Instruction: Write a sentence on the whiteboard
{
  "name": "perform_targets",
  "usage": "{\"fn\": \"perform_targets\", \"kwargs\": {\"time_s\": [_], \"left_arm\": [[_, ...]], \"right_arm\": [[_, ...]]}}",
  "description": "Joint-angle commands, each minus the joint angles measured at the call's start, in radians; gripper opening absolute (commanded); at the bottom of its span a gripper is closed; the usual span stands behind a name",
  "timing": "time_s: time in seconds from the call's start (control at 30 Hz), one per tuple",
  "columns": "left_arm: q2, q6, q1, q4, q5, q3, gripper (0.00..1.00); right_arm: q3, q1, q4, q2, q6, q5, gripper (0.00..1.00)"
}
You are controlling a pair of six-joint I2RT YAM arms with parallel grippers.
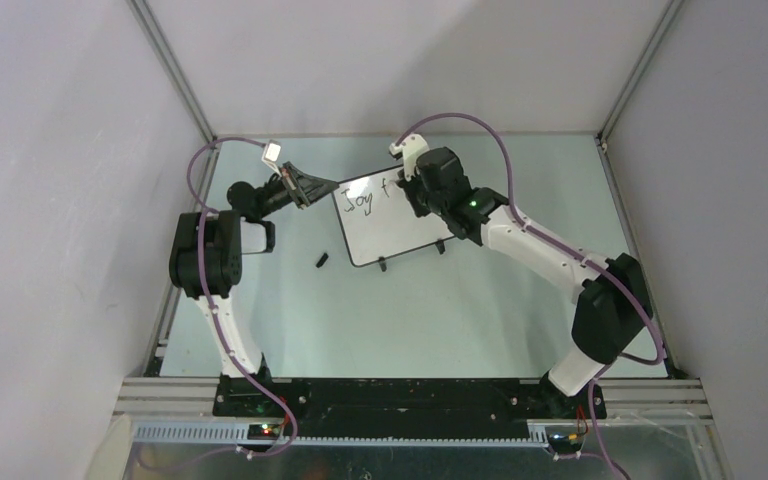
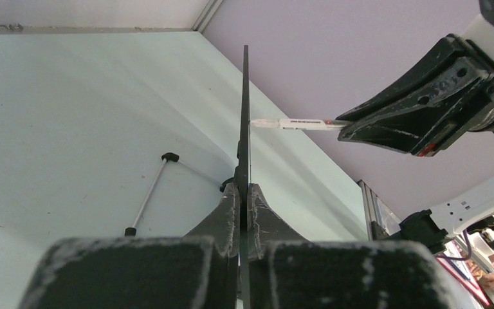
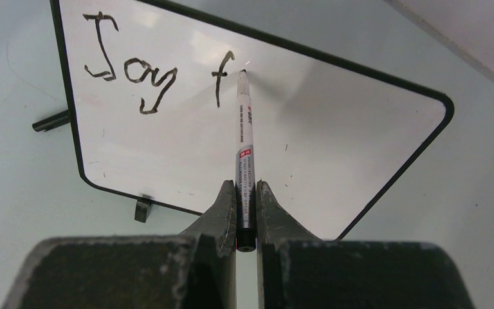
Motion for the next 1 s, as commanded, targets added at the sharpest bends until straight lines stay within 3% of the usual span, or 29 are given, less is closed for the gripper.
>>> {"fn": "perform_targets", "kwargs": {"time_s": [0.0, 0.97], "left_arm": [[-0.014, -0.001, -0.003, 0.074, 0.022, 0.017, 0.0], [-0.015, 0.0, -0.002, 0.074, 0.023, 0.017, 0.0]], "right_arm": [[0.042, -0.002, -0.001, 0.028, 0.004, 0.0, 0.0], [-0.016, 0.005, -0.016, -0.055, 0.007, 0.009, 0.0]]}}
